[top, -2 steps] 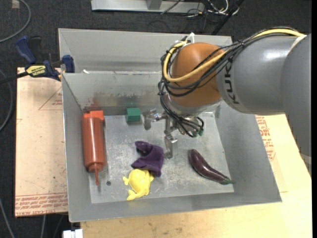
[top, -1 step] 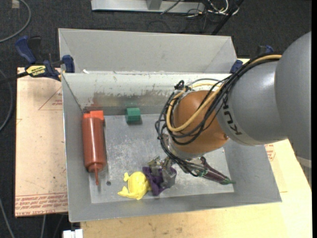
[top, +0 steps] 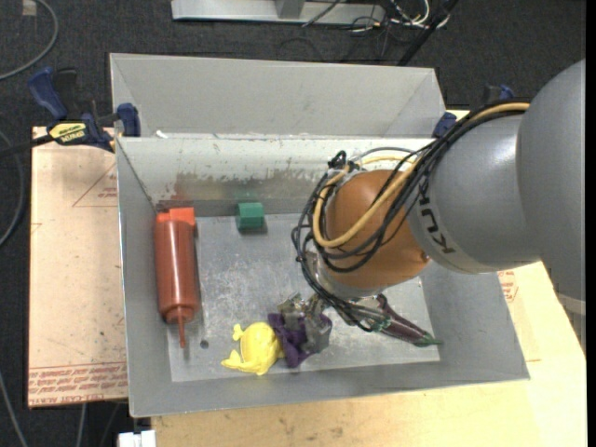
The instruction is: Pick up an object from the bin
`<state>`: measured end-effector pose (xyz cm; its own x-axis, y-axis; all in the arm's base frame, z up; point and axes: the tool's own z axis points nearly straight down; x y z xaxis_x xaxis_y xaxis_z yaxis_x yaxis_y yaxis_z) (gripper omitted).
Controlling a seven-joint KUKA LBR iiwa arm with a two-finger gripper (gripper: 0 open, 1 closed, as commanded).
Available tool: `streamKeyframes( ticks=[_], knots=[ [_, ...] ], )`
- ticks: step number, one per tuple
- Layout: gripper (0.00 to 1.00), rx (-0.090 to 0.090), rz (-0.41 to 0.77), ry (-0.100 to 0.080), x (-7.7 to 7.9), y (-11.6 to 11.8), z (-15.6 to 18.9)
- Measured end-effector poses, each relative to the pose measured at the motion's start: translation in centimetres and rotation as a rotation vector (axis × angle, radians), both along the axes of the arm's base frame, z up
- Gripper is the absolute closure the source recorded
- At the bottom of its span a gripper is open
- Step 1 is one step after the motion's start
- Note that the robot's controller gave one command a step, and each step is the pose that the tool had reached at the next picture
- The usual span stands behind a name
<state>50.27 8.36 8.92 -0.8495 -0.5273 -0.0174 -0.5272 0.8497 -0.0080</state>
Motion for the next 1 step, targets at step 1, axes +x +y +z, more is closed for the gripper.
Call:
streamKeyframes(
  ticks=[1],
  knots=[
    [1.00,0.002,-0.024,-0.003,-0.05,-1.09,12.33]
  ],
)
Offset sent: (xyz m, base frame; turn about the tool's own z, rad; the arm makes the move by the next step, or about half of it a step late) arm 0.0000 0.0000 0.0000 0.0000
